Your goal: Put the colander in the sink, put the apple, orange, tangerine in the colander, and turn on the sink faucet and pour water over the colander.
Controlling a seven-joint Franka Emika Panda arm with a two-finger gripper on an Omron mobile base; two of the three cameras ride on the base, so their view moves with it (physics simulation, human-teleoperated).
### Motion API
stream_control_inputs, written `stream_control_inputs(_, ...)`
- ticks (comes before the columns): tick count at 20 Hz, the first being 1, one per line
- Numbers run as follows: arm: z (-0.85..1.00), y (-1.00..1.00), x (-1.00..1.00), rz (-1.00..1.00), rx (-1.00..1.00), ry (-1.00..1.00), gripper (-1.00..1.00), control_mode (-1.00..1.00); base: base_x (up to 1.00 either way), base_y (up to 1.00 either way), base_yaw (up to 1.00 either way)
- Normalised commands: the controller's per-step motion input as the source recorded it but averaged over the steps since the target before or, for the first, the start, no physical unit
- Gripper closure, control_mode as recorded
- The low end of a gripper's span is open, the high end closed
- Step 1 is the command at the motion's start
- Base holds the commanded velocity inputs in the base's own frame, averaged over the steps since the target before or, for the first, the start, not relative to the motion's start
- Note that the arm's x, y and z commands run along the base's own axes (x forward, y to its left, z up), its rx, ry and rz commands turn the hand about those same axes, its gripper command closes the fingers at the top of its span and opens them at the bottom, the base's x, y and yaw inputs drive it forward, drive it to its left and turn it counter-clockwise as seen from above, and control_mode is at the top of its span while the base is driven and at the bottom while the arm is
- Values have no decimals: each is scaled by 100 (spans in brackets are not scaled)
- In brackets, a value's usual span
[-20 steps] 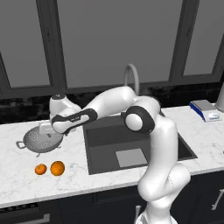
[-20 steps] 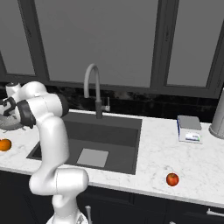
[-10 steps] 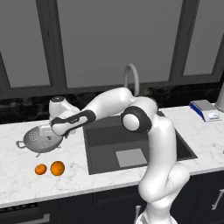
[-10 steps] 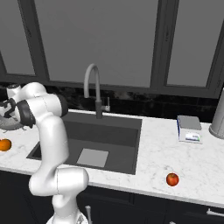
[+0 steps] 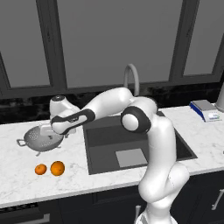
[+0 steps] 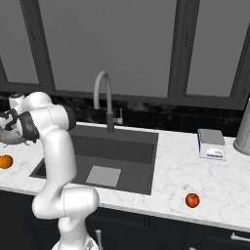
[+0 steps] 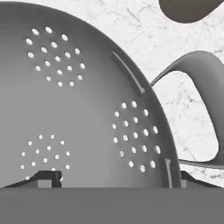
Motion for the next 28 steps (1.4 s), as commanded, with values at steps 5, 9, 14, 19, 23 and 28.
stream_control_inputs(5,0,0,0,0,0,0,100,-100,0,0,0)
stream_control_inputs(9,0,0,0,0,0,0,100,-100,0,0,0)
stream_control_inputs(14,0,0,0,0,0,0,100,-100,0,0,0)
stream_control_inputs(19,5,-14,0,-1,4,0,100,-100,0,0,0)
stream_control_inputs(23,30,-28,0,-6,6,0,100,-100,0,0,0)
stream_control_inputs(28,40,-32,0,-9,6,0,100,-100,0,0,0)
